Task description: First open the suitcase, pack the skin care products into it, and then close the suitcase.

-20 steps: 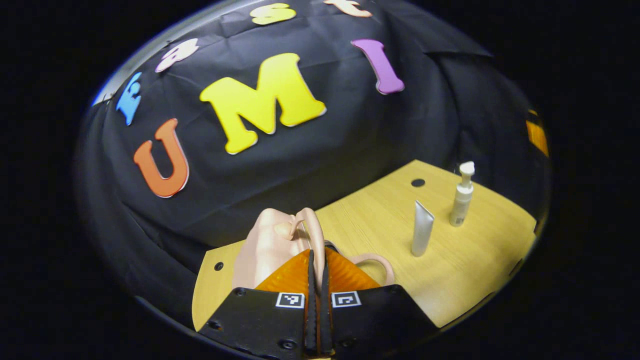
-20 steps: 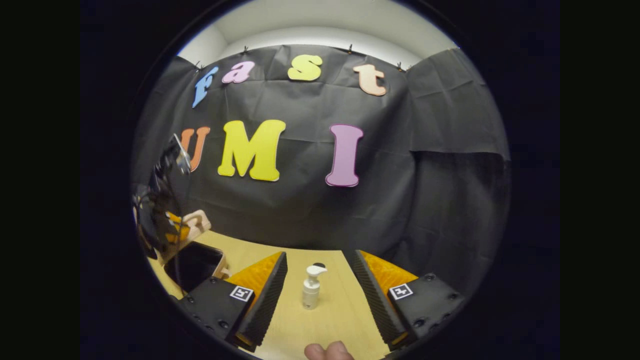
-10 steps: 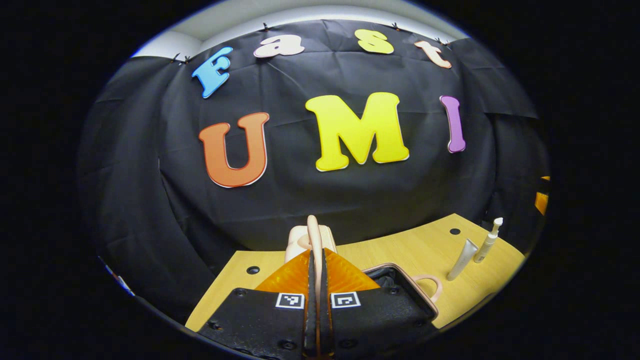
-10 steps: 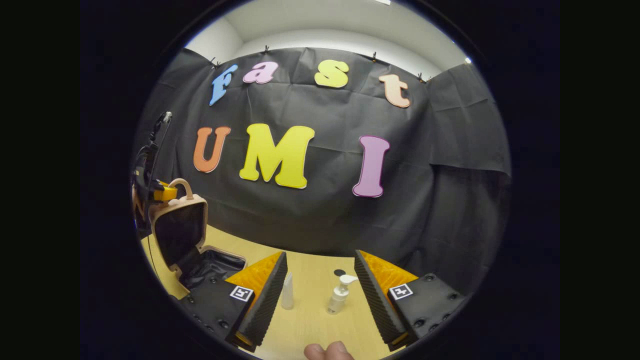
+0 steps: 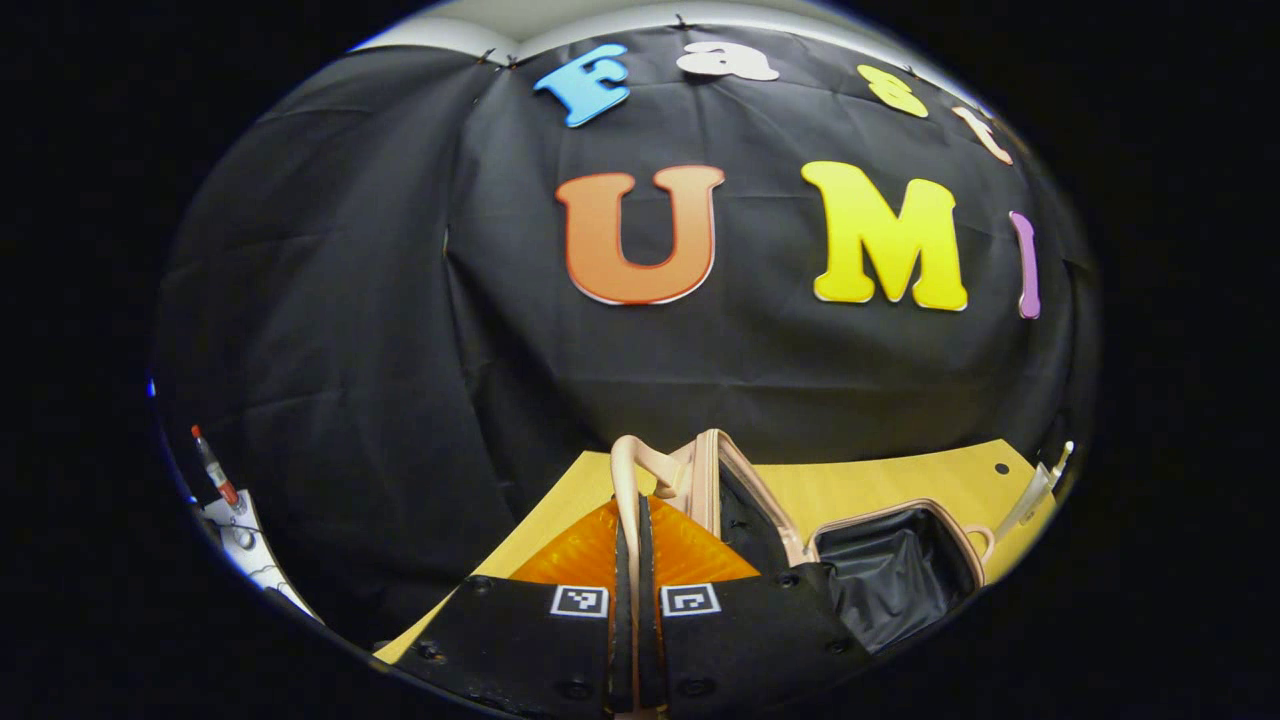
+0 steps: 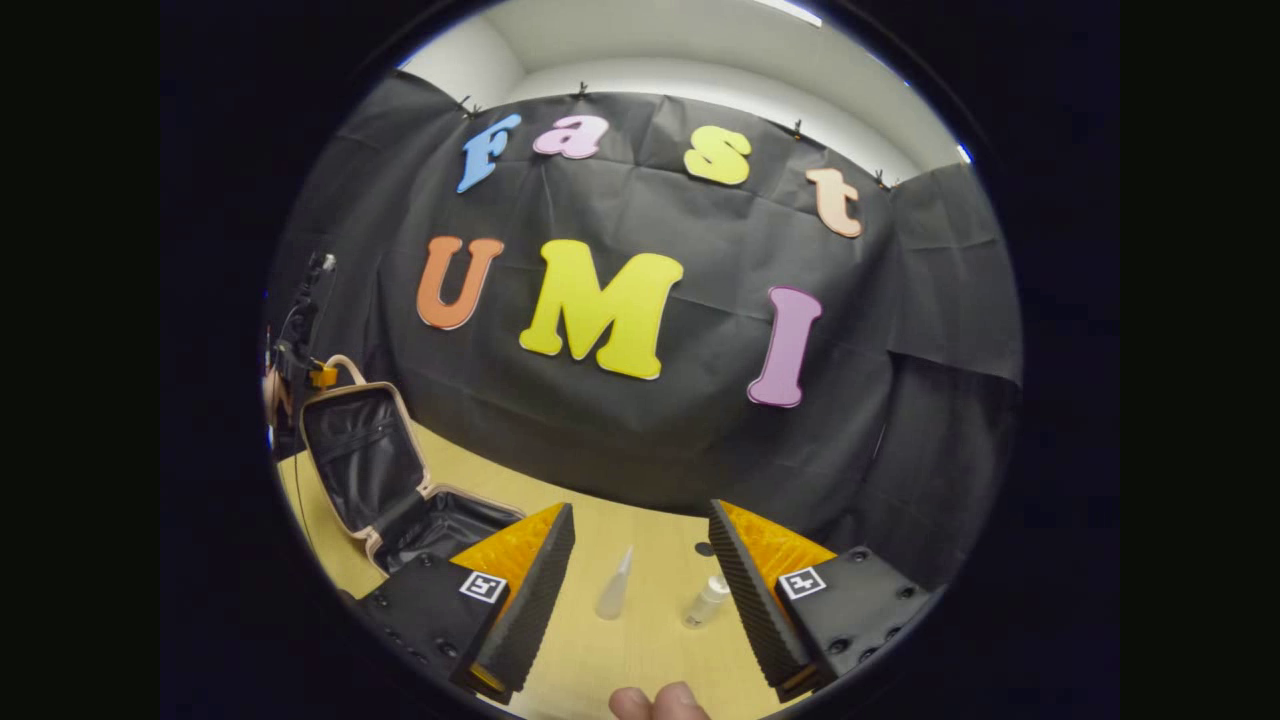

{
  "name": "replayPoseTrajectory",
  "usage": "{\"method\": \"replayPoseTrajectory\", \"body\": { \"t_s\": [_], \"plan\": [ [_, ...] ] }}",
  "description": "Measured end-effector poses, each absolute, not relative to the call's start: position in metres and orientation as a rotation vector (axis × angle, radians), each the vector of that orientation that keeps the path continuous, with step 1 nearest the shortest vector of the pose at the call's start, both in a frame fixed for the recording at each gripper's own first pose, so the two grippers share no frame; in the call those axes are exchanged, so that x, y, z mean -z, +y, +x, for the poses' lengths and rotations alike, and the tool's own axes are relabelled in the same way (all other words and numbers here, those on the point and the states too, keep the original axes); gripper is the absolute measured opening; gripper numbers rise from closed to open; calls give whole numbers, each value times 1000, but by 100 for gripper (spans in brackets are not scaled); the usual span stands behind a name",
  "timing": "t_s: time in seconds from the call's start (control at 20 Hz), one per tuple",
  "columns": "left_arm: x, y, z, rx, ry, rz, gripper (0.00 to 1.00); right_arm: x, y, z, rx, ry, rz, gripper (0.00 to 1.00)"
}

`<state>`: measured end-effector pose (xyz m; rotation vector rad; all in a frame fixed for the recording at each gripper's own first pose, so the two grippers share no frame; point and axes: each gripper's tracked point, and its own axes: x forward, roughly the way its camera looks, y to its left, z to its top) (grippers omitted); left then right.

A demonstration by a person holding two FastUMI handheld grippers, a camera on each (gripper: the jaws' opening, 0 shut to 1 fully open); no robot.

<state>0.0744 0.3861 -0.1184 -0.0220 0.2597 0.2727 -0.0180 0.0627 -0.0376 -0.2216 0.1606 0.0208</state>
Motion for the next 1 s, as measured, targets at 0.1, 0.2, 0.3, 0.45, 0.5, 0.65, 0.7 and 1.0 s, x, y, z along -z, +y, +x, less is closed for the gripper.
{"method": "replayPoseTrajectory", "body": {
  "t_s": [0.1, 0.2, 0.3, 0.45, 0.5, 0.65, 0.7, 1.0],
  "plan": [
    [151, 409, 73, -305, 310, -71, 5, 41, 78, -18, -38, 172, -247, 78],
    [193, 426, 75, -314, 365, -176, 5, 41, 92, -18, -51, 181, -262, 80],
    [225, 437, 73, -305, 408, -244, 6, 38, 101, -18, -59, 177, -289, 80],
    [267, 442, 67, -300, 491, -352, 6, 41, 119, -18, -86, 180, -305, 80],
    [278, 443, 67, -300, 529, -371, 6, 41, 124, -19, -93, 181, -308, 80],
    [298, 436, 64, -298, 598, -428, 8, 39, 130, -20, -101, 177, -311, 80],
    [305, 437, 63, -299, 613, -437, 9, 38, 130, -22, -101, 174, -307, 80],
    [294, 449, 53, -320, 609, -355, 52, 38, 119, -28, -75, 172, -264, 80]
  ]
}}
